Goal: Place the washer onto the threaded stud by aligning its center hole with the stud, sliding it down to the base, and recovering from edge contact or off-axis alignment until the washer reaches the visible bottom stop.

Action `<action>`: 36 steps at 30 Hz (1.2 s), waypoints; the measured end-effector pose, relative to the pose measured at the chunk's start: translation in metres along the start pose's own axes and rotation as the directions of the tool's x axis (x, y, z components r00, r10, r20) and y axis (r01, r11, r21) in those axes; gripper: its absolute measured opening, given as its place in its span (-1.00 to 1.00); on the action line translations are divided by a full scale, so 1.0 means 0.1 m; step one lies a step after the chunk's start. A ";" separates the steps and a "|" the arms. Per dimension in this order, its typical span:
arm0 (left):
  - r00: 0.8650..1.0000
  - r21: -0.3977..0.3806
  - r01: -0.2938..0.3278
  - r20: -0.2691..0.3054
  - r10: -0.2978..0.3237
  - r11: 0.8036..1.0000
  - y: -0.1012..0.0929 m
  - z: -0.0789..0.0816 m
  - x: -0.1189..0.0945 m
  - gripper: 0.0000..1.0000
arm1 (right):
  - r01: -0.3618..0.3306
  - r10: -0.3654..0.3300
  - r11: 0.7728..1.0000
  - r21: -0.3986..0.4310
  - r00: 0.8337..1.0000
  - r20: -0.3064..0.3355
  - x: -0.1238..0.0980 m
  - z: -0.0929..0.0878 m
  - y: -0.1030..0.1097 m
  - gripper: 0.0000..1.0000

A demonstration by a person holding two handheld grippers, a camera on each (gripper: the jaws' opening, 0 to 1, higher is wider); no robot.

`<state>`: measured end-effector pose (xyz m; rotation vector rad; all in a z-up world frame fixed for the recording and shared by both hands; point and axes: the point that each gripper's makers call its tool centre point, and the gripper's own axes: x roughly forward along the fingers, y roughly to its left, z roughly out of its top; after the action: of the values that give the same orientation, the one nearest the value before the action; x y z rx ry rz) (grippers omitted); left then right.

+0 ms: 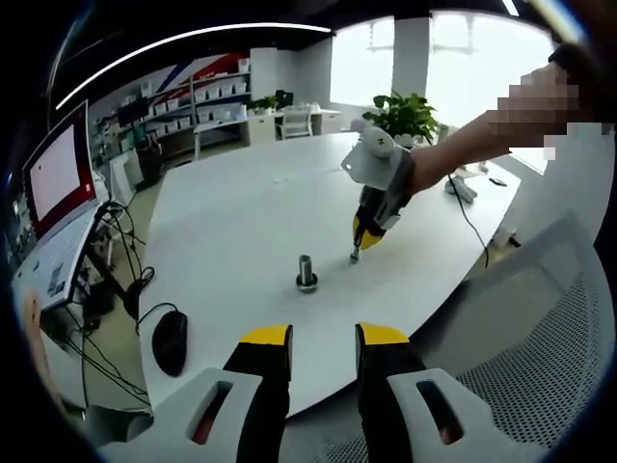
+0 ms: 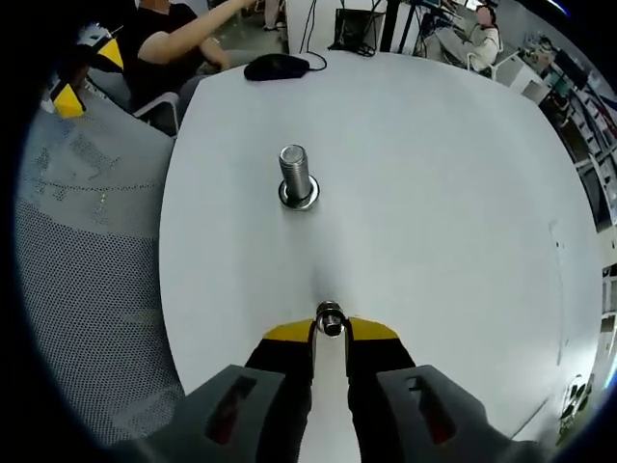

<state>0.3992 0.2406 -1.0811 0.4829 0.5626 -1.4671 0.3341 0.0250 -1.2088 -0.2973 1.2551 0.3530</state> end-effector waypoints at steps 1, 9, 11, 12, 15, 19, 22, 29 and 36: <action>1.000 0.000 0.001 0.000 -0.001 1.000 0.00 0.00 0.00 -0.52 | -0.002 0.002 1.000 0.001 1.000 -0.002 0.04 -0.01 -0.01 -0.72; 1.000 0.000 0.000 0.000 0.000 1.000 -0.01 0.00 0.00 -0.52 | -0.012 0.013 1.000 0.012 0.999 -0.030 0.12 -0.03 -0.02 -0.72; 1.000 -0.002 -0.001 0.002 0.001 1.000 -0.02 0.02 -0.01 -0.52 | -0.016 0.017 1.000 0.016 0.999 -0.038 0.13 -0.05 0.01 -0.72; 1.000 -0.002 0.000 0.002 0.000 1.000 -0.02 0.02 -0.01 -0.52 | -0.017 0.018 1.000 0.017 0.999 -0.040 0.14 -0.05 0.02 -0.72; 1.000 -0.003 -0.001 0.005 0.001 1.000 -0.01 0.02 -0.01 -0.52 | -0.019 0.020 1.000 0.020 0.999 -0.049 0.15 -0.07 0.05 -0.72; 1.000 -0.003 0.000 0.005 0.000 1.000 -0.03 0.03 -0.02 -0.52 | -0.026 0.028 0.999 0.025 0.997 -0.065 0.17 -0.11 0.08 -0.71; 1.000 -0.002 -0.001 0.003 0.001 1.000 -0.02 0.02 -0.01 -0.52 | -0.024 0.025 1.000 0.015 0.998 -0.065 0.16 -0.13 0.08 -0.71; 1.000 -0.002 -0.003 0.003 0.003 1.000 -0.01 0.02 -0.01 -0.52 | -0.025 0.027 0.999 0.042 0.998 -0.054 0.12 -0.14 0.14 -0.64; 1.000 -0.004 -0.006 0.004 0.006 1.000 -0.01 0.03 -0.01 -0.52 | -0.011 0.012 0.999 0.037 0.999 -0.035 0.04 -0.21 0.13 -0.59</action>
<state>0.3988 0.2397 -1.0785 0.4784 0.5602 -1.4609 0.3114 0.0282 -1.2194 -0.2661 1.2971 0.3353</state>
